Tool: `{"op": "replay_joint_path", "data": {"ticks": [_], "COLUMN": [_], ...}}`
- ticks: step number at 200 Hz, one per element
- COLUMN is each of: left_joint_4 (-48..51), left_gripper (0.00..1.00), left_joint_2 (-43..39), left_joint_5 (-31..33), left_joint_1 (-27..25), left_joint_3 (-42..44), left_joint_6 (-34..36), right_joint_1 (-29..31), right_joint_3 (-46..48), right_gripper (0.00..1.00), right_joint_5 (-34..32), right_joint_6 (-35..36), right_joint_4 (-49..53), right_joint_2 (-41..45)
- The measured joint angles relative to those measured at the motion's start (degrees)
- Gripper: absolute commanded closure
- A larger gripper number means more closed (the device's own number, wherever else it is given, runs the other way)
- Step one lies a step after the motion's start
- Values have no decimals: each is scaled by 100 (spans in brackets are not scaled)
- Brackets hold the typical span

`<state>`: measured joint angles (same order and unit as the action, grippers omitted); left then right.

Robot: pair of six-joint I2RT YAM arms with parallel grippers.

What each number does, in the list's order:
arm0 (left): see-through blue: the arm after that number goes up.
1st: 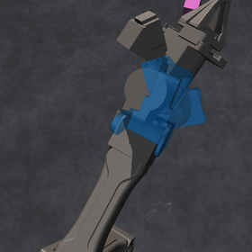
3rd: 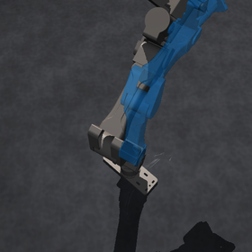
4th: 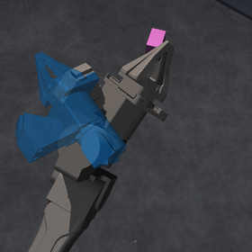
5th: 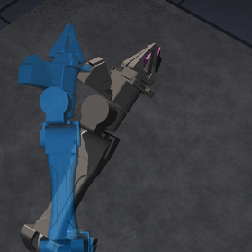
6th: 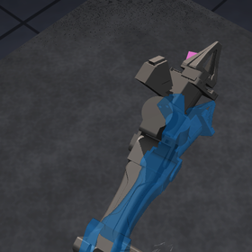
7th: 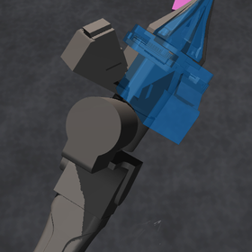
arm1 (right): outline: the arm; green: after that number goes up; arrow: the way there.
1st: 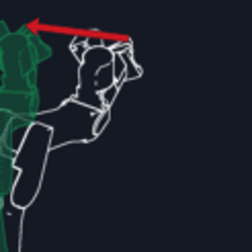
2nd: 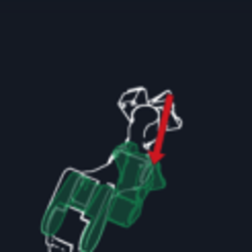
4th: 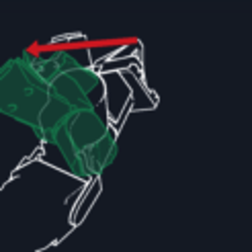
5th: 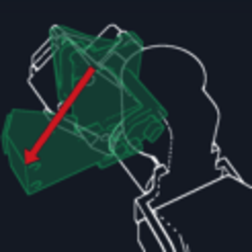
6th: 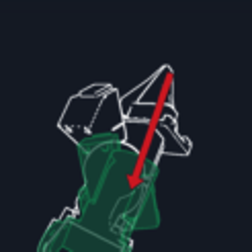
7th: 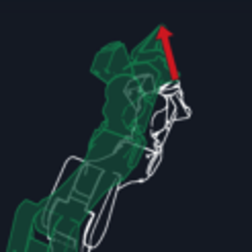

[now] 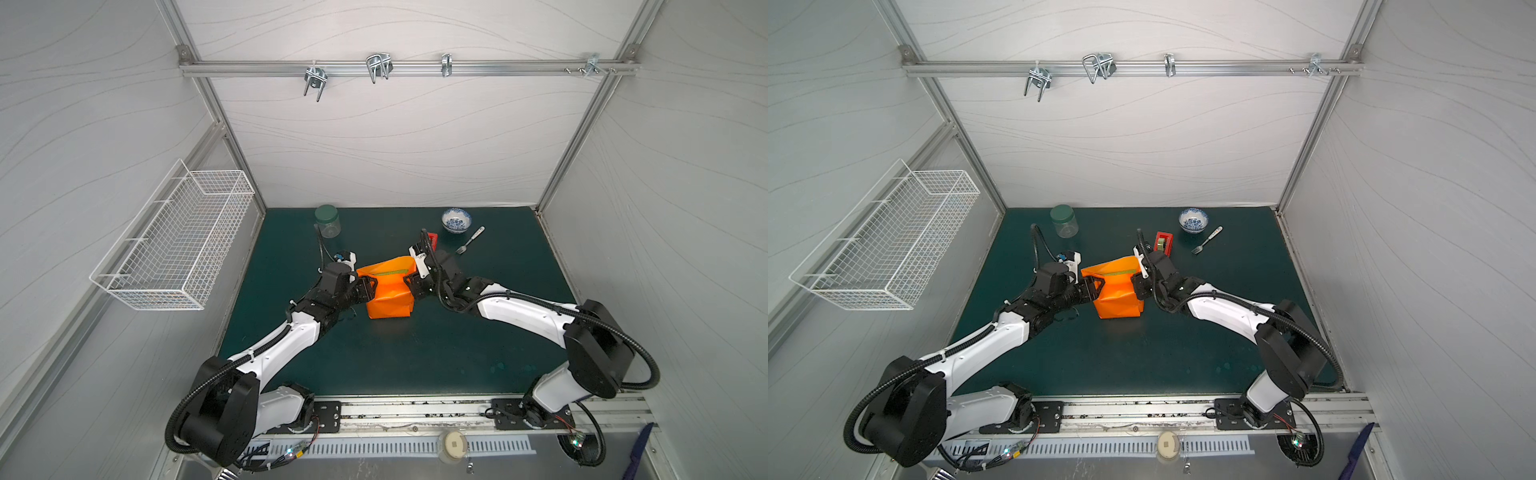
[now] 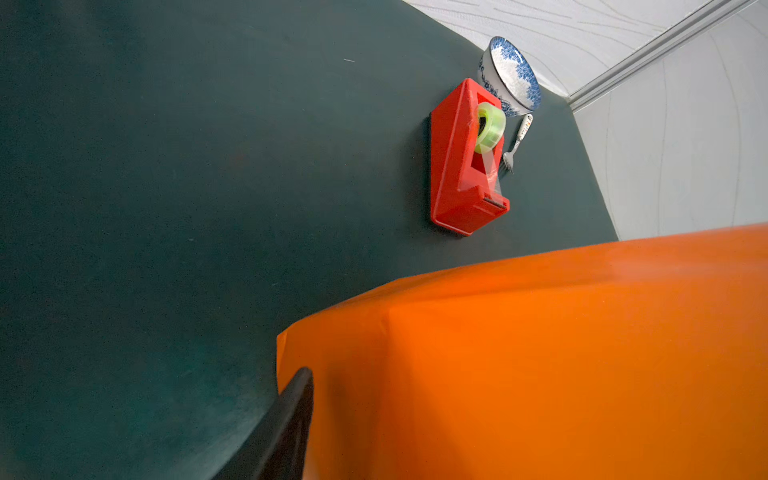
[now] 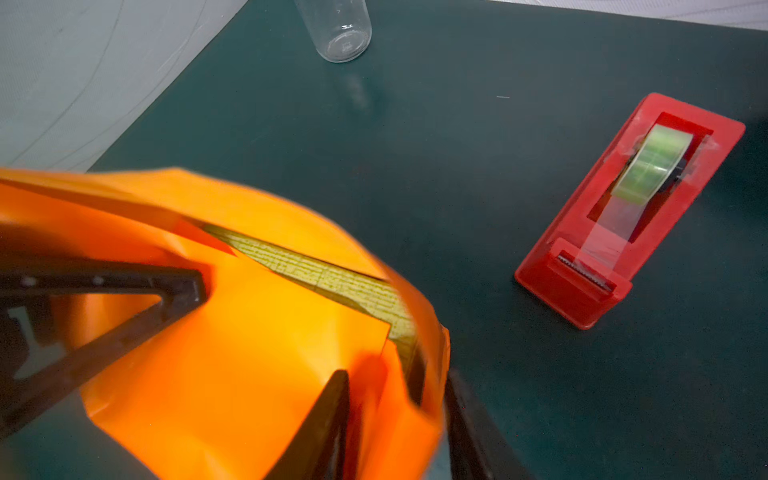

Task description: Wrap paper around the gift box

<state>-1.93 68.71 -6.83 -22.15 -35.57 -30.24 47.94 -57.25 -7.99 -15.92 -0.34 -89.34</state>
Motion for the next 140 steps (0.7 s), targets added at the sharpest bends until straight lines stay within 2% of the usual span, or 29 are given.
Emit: {"op": "replay_joint_path", "data": {"ticks": [24, 74, 120, 140], "left_joint_4": [262, 586, 688, 772], "left_gripper": [46, 72, 81, 89], "left_joint_2": [-201, -463, -122, -22], "left_joint_5": [149, 494, 730, 852], "left_joint_1": [-7, -160, -365, -417], "left_joint_3": [-11, -55, -378, -498], "left_joint_6": [0, 138, 254, 315], "right_joint_1": [11, 15, 15, 15], "right_joint_3": [-2, -2, -66, -68], "right_gripper": [66, 67, 68, 68], "right_joint_5": [-44, -94, -127, -140], "right_joint_6": [13, 35, 48, 61], "right_joint_4": [-4, -11, -4, -4], "right_joint_2": [-9, -20, -72, -74]}}
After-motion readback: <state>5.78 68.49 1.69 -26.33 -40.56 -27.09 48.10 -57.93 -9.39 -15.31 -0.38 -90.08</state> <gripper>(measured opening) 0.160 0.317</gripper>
